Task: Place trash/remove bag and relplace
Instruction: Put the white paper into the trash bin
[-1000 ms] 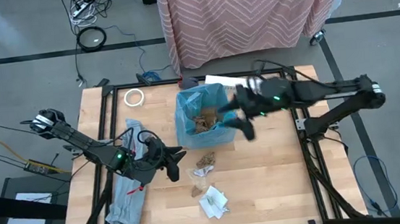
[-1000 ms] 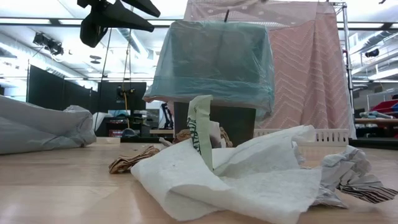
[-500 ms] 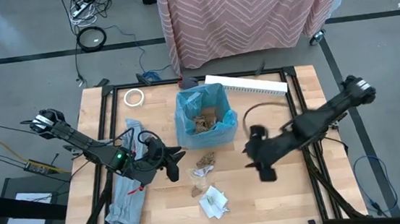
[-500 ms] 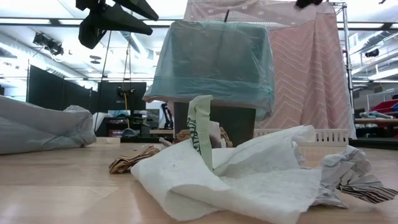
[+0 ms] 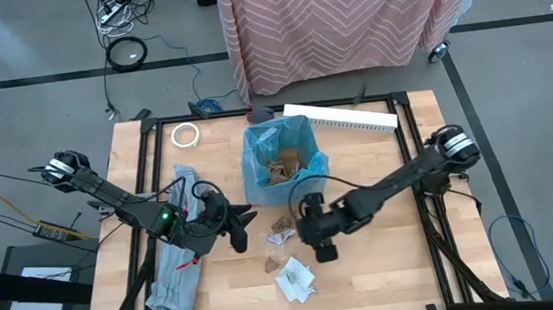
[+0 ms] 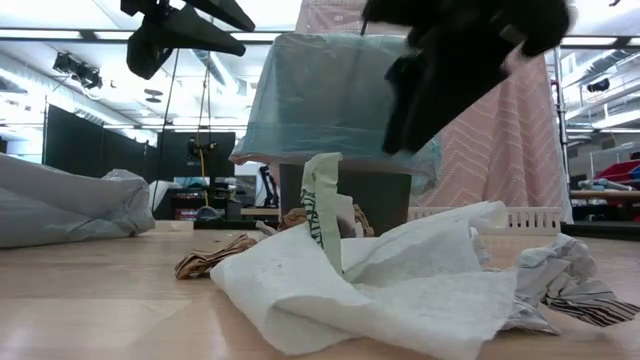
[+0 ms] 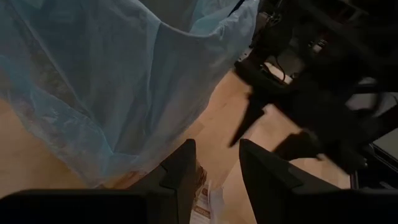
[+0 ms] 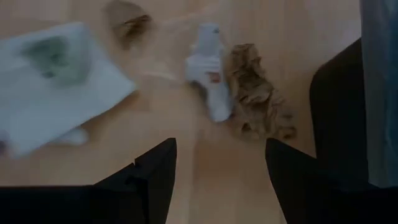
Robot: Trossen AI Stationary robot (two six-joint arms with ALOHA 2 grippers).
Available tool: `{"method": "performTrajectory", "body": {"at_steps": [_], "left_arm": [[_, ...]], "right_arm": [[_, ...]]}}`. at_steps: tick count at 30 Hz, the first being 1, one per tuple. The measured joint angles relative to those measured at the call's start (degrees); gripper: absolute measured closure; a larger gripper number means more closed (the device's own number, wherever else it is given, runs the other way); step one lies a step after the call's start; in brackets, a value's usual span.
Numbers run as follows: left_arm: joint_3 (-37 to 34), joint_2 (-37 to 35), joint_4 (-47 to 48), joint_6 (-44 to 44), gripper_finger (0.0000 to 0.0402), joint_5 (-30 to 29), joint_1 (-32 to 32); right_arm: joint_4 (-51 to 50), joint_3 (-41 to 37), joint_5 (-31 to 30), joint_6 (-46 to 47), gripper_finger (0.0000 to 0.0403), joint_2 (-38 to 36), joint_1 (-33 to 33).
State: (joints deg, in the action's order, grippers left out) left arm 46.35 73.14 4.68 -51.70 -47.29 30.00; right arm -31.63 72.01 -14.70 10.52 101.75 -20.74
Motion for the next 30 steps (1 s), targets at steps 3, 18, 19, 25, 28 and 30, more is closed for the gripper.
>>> {"method": "performTrajectory", "body": {"at_steps": [3, 18, 19, 25, 28, 30], "left_arm": [[0.0, 0.0, 0.01, 0.01, 0.0271, 0.02, 0.0], [0.0, 0.0, 0.17, 0.2, 0.0271, 0.02, 0.0], [0.0, 0.0, 0.15, 0.2, 0.0271, 0.02, 0.0], [0.0, 0.0, 0.77, 0.2, 0.0271, 0.36, 0.0], [0.0, 0.0, 0.91, 0.2, 0.0271, 0.68, 0.0], [0.0, -0.02, 0.92, 0.2, 0.0271, 0.82, 0.0]], "right_arm": [[3.28, 0.0, 1.16, -1.31, 0.0175, 1.98, 2.3], [9.97, 0.02, 4.43, -3.18, 0.0156, 8.32, 8.49], [9.65, 0.01, 4.43, -3.19, 0.016, 8.33, 8.79], [9.08, -0.02, 6.18, -3.18, 0.0185, 8.33, 9.61], [7.15, -0.02, 9.04, -3.15, 0.0185, 8.16, 9.61], [5.98, -0.02, 10.63, -3.09, 0.0182, 7.65, 9.42]]}}
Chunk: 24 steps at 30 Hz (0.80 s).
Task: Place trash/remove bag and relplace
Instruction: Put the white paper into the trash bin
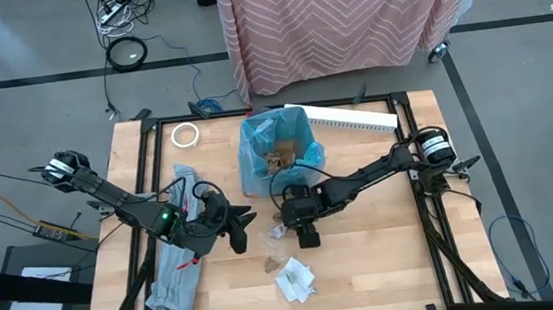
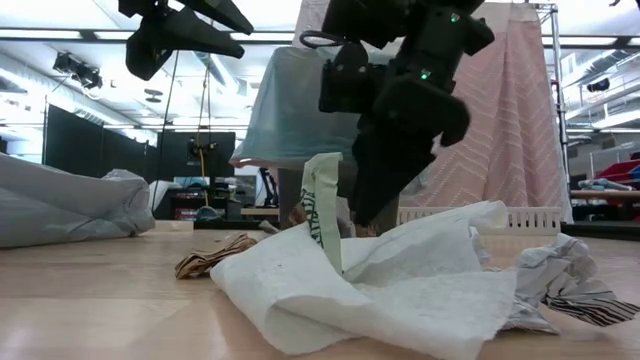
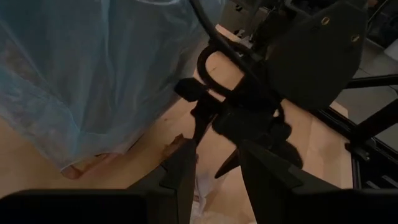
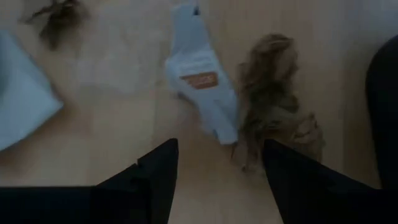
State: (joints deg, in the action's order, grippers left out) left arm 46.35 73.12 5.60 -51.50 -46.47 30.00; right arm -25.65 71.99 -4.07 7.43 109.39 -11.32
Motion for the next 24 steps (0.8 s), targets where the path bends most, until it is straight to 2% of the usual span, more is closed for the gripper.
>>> {"method": "performTrajectory", "body": {"at_steps": [2, 6, 15, 18, 21, 24], "left_arm": [[0.0, 0.0, 0.16, 0.0, 0.0271, 0.18, 0.0], [0.0, 0.0, 0.3, 0.1, 0.0271, 0.21, 0.0], [0.0, 0.0, 0.4, 0.24, 0.0271, 0.08, 0.0], [0.0, 0.0, 0.38, 0.11, 0.0271, -0.06, 0.0], [0.0, 0.0, 0.38, 0.09, 0.0271, -0.16, 0.02], [0.0, 0.0, 0.39, 0.06, 0.0271, -0.22, 0.0]], "right_arm": [[-1.67, 0.0, 0.21, -0.44, 0.0177, -0.87, -0.42], [-4.41, 0.0, -3.09, -3.7, 0.017, -1.43, -0.65], [0.53, 0.02, -3.92, -7.23, 0.0174, -0.95, 2.29], [0.19, 0.02, -4.77, -7.97, 0.0199, -0.96, 3.11], [0.23, 0.02, -6.02, -7.98, 0.0248, -0.86, 3.61], [0.35, 0.02, -4.75, -6.18, 0.0297, -0.8, 3.96]]}}
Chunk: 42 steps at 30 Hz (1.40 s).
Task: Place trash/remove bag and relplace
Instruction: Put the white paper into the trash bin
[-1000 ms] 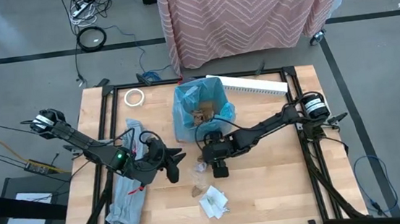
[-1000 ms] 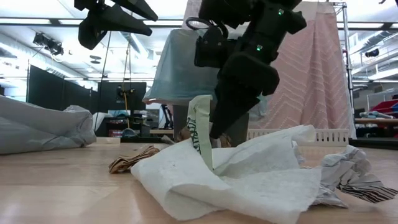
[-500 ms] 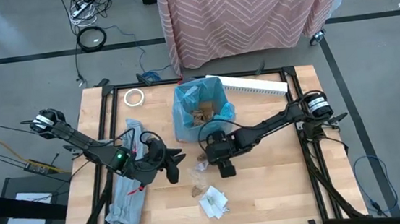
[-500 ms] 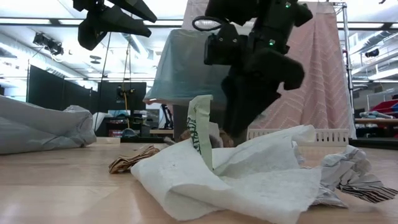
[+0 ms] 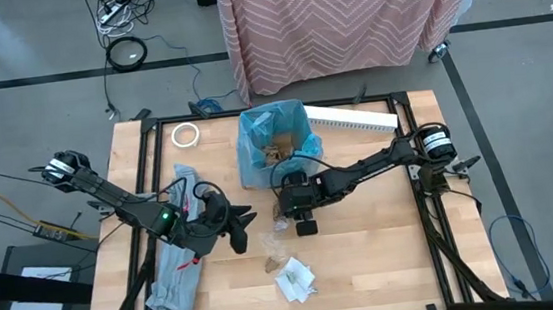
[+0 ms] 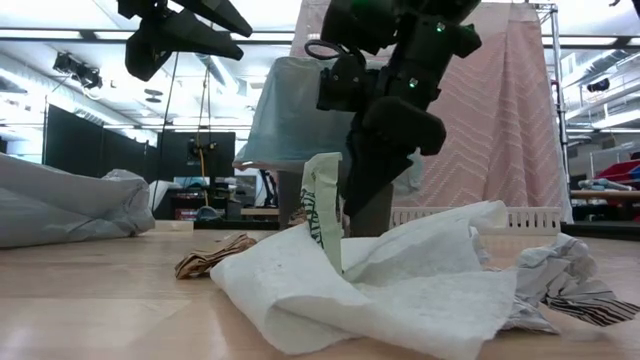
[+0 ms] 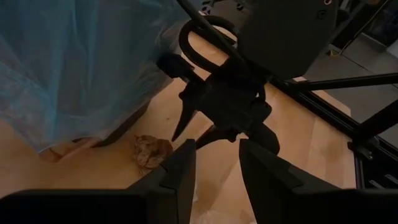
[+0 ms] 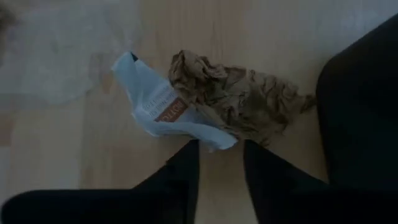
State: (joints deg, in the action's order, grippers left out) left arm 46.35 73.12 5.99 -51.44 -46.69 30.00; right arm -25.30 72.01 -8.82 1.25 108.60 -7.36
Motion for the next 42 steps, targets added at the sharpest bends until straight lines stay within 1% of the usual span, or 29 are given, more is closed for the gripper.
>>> {"method": "performTrajectory", "body": {"at_steps": [4, 6, 10, 17, 22, 24, 27, 30, 34, 36, 39, 42], "left_arm": [[0.0, 0.0, -0.03, -0.04, 0.0271, -0.16, 0.0], [0.0, 0.0, -0.05, -0.04, 0.0271, -0.18, 0.0], [0.0, 0.0, -0.05, -0.03, 0.0271, -0.39, 0.0], [0.0, 0.0, -0.04, -0.04, 0.0271, -0.42, 0.0], [0.0, 0.0, -0.05, -0.04, 0.0271, -0.45, 0.0], [0.0, 0.0, -0.05, -0.04, 0.0271, -0.45, 0.0], [0.0, 0.0, -0.04, -0.04, 0.0271, -0.45, 0.0], [0.0, 0.01, -0.01, -0.04, 0.0271, -0.48, 0.0], [0.0, 0.44, 0.37, -0.04, 0.0271, -0.58, 0.0], [0.0, 0.44, 0.18, -0.04, 0.0271, -0.6, 0.0], [0.0, 0.44, 0.21, -0.07, 0.0271, -0.57, 0.0], [0.0, 0.44, -0.12, -0.25, 0.0271, -0.52, 0.0]], "right_arm": [[-1.08, 0.0, 3.37, 1.46, 0.0332, -0.31, -0.01], [-1.29, 0.0, 4.04, 1.3, 0.0348, -0.35, -0.39], [-1.4, 0.0, 4.16, 0.98, 0.0394, -0.35, -1.43], [-1.93, 0.0, 3.04, -0.78, 0.0401, -0.35, -3.98], [-1.78, 0.0, 3.04, 0.53, 0.0397, -1.37, -6.25], [-1.62, 0.0, 3.02, -0.71, 0.0386, -2.14, -6.79], [-0.42, 0.0, 2.58, -2.42, 0.0352, -3.8, -7.16], [1.91, 0.0, 2.6, -3.93, 0.03, -5.0, -7.15], [6.67, 0.0, 2.87, -8.69, 0.0229, -4.87, -7.1], [7.33, 0.0, 2.16, -9.66, 0.0205, -4.52, -7.12], [6.66, -0.03, 2.1, -11.2, 0.019, -2.98, -6.95], [6.27, 0.0, 2.8, -12.22, 0.0198, -1.35, -6.75]]}}
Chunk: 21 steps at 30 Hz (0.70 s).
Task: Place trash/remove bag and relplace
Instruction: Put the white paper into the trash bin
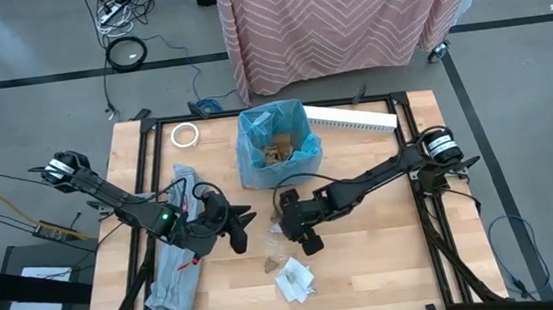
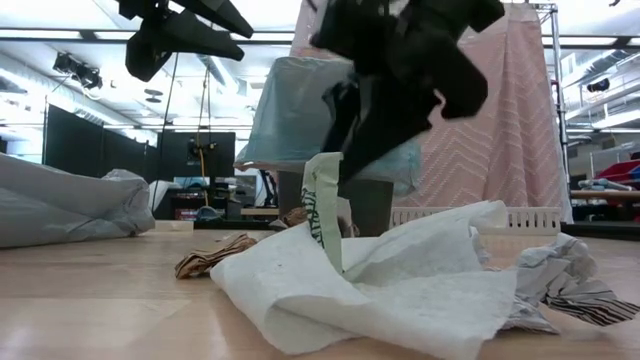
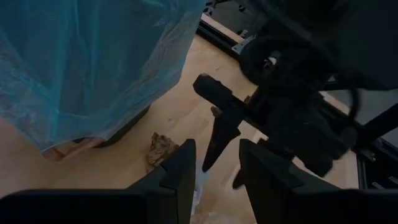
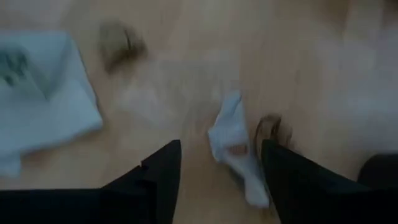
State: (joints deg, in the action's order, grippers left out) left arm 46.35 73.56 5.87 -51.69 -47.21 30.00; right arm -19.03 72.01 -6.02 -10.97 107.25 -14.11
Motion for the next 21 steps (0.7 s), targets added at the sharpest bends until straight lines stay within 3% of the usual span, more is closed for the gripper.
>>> {"method": "performTrajectory", "body": {"at_steps": [6, 13, 21], "left_arm": [[0.0, 0.0, -0.08, -0.03, 0.0271, 0.23, 0.0], [0.0, 0.0, -0.04, -0.02, 0.0271, 0.26, 0.0], [0.0, 0.0, -0.28, -0.03, 0.0271, 0.27, 0.0]], "right_arm": [[-0.85, 0.0, -2.66, 0.35, 0.0245, 2.26, 0.0], [-3.63, 0.0, -9.21, 1.21, 0.0389, 2.29, 0.02], [-7.11, 0.0, -7.87, 7.77, 0.0402, -1.1, -1.65]]}}
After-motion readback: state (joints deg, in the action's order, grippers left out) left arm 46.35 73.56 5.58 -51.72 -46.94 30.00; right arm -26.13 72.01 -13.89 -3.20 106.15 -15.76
